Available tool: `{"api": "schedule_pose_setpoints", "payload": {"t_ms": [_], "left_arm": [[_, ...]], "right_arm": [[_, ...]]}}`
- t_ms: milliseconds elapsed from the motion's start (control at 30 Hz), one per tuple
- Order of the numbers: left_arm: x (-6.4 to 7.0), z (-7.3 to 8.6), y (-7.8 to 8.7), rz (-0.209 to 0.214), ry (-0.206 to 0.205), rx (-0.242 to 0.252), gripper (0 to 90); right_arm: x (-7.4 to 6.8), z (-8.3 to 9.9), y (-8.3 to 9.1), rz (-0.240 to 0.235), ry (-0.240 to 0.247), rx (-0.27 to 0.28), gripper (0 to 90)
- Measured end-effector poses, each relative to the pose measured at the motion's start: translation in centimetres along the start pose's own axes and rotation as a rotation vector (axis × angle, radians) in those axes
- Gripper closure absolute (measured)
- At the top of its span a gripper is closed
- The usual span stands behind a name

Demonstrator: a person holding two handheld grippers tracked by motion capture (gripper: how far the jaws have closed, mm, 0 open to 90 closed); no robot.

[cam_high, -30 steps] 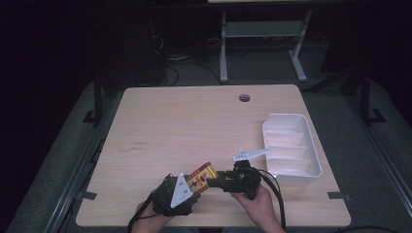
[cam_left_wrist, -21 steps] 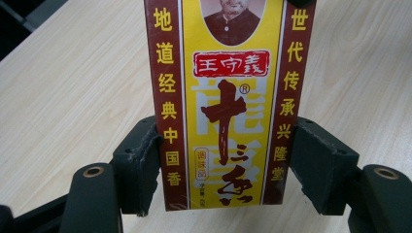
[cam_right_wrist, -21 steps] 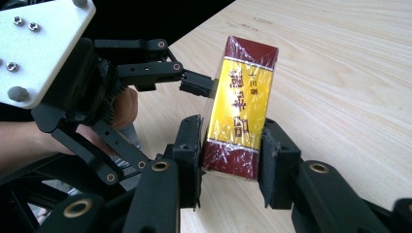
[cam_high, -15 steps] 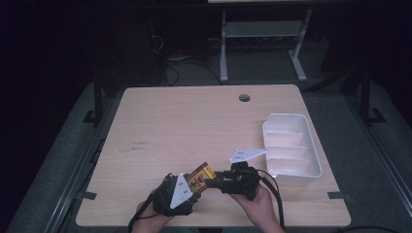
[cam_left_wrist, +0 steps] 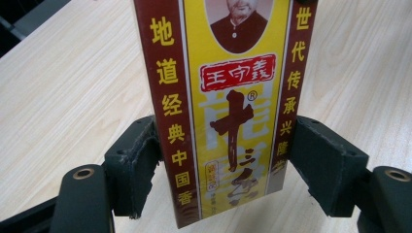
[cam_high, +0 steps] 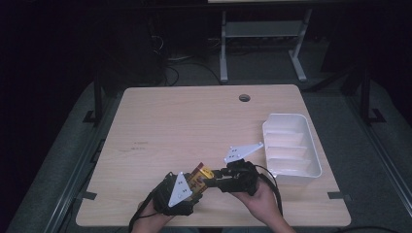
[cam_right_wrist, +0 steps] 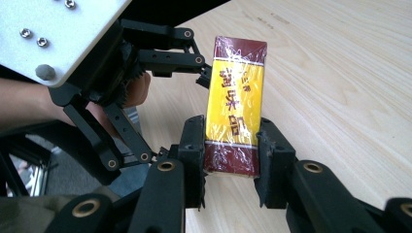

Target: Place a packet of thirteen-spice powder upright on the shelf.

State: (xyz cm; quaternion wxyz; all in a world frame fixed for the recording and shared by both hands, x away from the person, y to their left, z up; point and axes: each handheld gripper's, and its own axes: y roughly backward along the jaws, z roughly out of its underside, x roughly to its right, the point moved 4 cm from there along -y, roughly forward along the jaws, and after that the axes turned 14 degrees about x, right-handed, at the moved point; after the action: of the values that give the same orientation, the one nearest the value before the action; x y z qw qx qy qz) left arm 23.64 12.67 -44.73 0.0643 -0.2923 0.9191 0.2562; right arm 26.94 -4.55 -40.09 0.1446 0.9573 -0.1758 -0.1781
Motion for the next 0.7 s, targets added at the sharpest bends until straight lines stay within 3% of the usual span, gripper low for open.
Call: {"api": "schedule_pose_setpoints", "payload": {"t_ms": [167, 300, 467, 633, 700], "left_arm": [[-0.2, 0.2, 0.1, 0.027, 0.022, -0.002, 30.0], [-0.4, 0.1, 0.2, 0.027, 0.037, 0.011, 31.2], [-0.7, 0.2, 0.5, 0.022, 0.055, 0.019, 30.5], [-1.3, 0.4, 0.8, 0.018, 0.083, 0.024, 30.1], [-1.7, 0.6, 1.1, 0.011, 0.103, 0.03, 30.0]], "right_arm": [[-0.3, -0.5, -0.3, -0.001, 0.085, -0.063, 68.4], [-0.4, -1.2, -0.3, -0.011, 0.122, -0.11, 68.4], [0.2, -2.1, 0.2, -0.012, 0.188, -0.17, 68.4], [0.9, -2.6, 0.6, -0.018, 0.212, -0.218, 68.4], [1.3, -2.9, 0.9, -0.026, 0.249, -0.253, 68.4]]}}
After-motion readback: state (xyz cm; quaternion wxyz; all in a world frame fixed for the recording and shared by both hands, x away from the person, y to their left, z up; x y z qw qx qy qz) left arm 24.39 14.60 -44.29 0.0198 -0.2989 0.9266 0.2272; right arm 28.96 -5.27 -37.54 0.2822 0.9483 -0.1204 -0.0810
